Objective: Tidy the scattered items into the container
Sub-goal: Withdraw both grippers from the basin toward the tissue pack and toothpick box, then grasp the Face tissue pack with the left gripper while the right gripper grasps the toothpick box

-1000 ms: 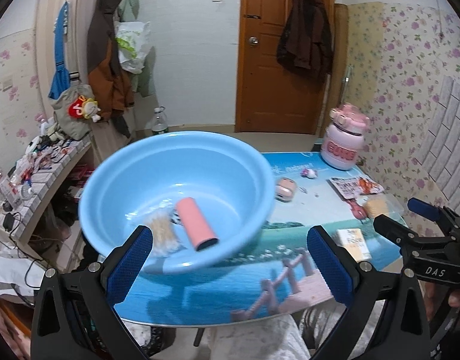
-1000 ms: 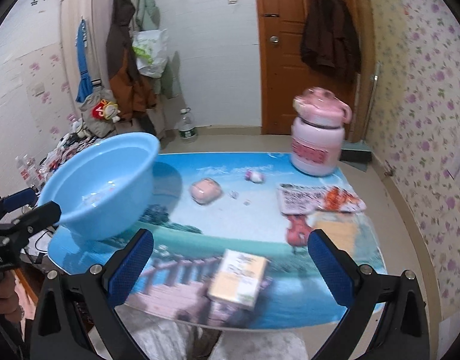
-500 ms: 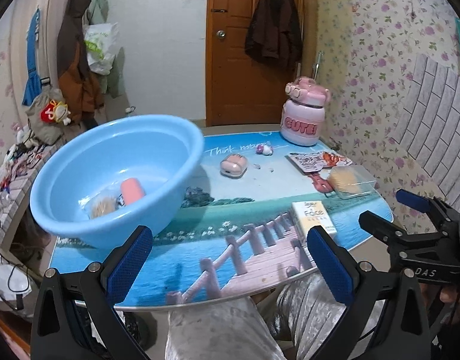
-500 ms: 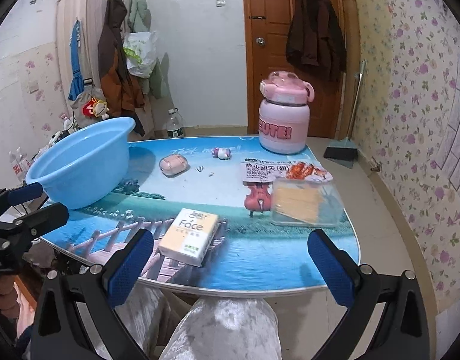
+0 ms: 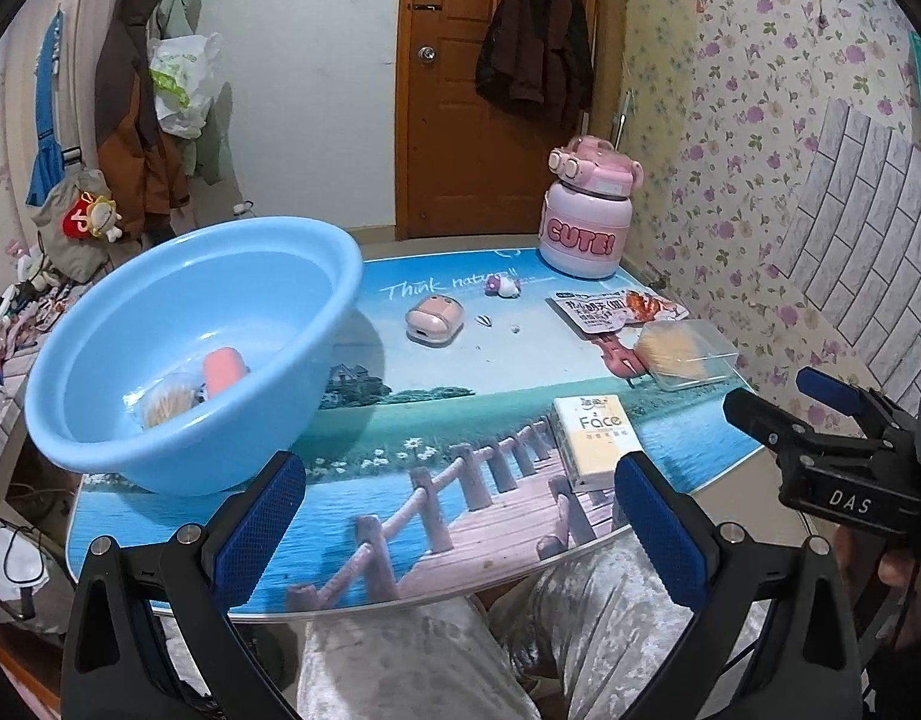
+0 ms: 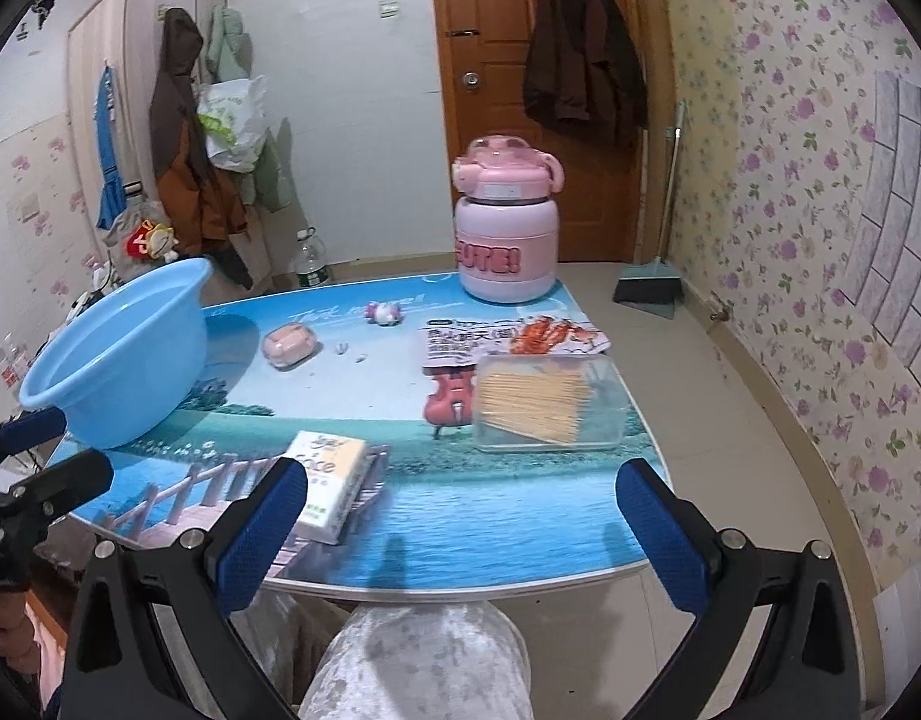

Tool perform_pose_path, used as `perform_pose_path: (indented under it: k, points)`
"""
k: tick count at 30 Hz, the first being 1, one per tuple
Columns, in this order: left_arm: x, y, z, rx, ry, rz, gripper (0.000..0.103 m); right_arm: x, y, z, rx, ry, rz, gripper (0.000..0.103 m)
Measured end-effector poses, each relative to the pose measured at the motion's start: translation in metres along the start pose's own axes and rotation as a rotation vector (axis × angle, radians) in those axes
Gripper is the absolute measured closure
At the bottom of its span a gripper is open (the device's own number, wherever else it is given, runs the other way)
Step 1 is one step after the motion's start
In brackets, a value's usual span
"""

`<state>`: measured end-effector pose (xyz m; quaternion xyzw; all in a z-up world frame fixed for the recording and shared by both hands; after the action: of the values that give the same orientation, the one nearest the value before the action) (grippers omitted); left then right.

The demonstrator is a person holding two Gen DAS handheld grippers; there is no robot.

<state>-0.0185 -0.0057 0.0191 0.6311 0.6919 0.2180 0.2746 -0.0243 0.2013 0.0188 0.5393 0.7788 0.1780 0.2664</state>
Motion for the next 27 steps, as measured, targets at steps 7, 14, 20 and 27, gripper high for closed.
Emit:
perform_pose_path:
  k: [7,14,20,27]
  points:
    - [0.018,-0.013,-0.001,-0.023,-0.003,0.015,0.0,0.014,-0.001,0.0,0.004,-0.014,0.029,0.0]
    - [0.049,-0.031,-0.001,-0.035,-0.031,0.015,0.0,0.026,-0.01,-0.002,0.0,-0.016,0.055,0.0]
    - [0.073,-0.049,0.001,-0.057,-0.049,0.018,0.0,0.039,-0.017,-0.004,-0.005,-0.014,0.07,0.0]
    - [0.089,-0.068,0.002,-0.077,-0.048,0.008,0.0,0.058,-0.026,-0.005,-0.013,-0.048,0.085,0.0]
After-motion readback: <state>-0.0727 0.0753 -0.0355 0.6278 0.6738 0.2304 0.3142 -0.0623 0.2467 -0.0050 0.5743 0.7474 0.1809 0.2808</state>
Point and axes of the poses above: each gripper's, at about its wrist camera, not at the fingertips, and y roughly against the way its jaws point, x to its right, z to its underside, the point moved 2 cm from there along -y, roughly the way its jaws point, and after that the axes turned 15 degrees about -z, right-handed, at the moved point
